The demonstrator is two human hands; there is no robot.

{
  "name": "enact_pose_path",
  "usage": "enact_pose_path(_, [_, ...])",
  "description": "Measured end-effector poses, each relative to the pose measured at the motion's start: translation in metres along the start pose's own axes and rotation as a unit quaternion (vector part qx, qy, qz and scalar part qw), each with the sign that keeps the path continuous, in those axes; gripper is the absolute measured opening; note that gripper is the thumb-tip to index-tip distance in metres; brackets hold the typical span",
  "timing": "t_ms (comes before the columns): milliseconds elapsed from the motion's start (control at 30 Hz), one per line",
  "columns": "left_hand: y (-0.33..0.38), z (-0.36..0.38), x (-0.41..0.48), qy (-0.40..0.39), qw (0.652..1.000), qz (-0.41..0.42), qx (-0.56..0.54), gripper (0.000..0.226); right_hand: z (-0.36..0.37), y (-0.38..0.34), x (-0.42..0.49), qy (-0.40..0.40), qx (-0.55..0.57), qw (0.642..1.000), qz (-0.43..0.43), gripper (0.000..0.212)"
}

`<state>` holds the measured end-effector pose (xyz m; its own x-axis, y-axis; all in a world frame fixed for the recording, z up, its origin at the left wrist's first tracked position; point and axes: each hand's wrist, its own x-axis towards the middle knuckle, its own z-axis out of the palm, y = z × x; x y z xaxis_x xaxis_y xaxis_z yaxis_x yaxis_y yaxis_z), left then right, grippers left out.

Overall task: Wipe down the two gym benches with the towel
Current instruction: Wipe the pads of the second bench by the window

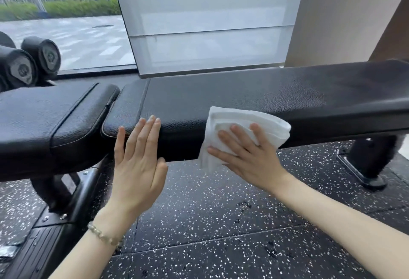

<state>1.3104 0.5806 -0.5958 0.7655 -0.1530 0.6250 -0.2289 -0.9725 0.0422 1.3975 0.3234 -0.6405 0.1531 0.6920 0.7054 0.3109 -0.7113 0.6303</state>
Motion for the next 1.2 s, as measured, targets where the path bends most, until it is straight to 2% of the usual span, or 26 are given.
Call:
enact_pose_path(167, [0.005,0.001,0.0,0.015,1.0,-0.021,-0.004,0.064,-0.009,-0.037,0.04,0.001,0.084,0.993,0.084,0.054])
enact_pose_path(267, [0.008,0.001,0.0,0.013,1.0,-0.027,0.008,0.063,-0.008,-0.038,0.055,-0.002,0.082,0.996,0.038,0.053])
enact_pose_path(367, [0.015,-0.001,0.0,0.011,0.999,-0.026,0.034,0.063,-0.001,-0.007,0.023,-0.001,0.03,0.999,-0.028,0.056])
enact_pose_path(567, [0.043,0.002,0.008,-0.013,0.996,0.063,0.054,0.064,0.0,0.069,-0.049,-0.026,-0.034,0.998,-0.039,0.068])
enact_pose_path(667, [0.051,0.002,0.012,-0.023,0.992,0.103,0.07,0.064,-0.003,0.061,-0.039,-0.02,-0.018,1.0,-0.014,0.065])
enact_pose_path(833, [0.067,0.005,0.018,-0.022,0.991,0.113,0.066,0.062,-0.003,0.022,0.005,-0.01,0.038,0.999,-0.016,0.058])
enact_pose_path(1000, [0.075,0.012,0.018,-0.036,0.992,0.1,0.065,0.066,0.004,0.055,-0.028,0.004,0.023,1.0,-0.007,0.067])
enact_pose_path(1200, [0.094,0.01,0.026,-0.035,0.99,0.122,0.062,0.065,0.0,0.107,-0.078,-0.025,0.01,0.999,0.033,0.063])
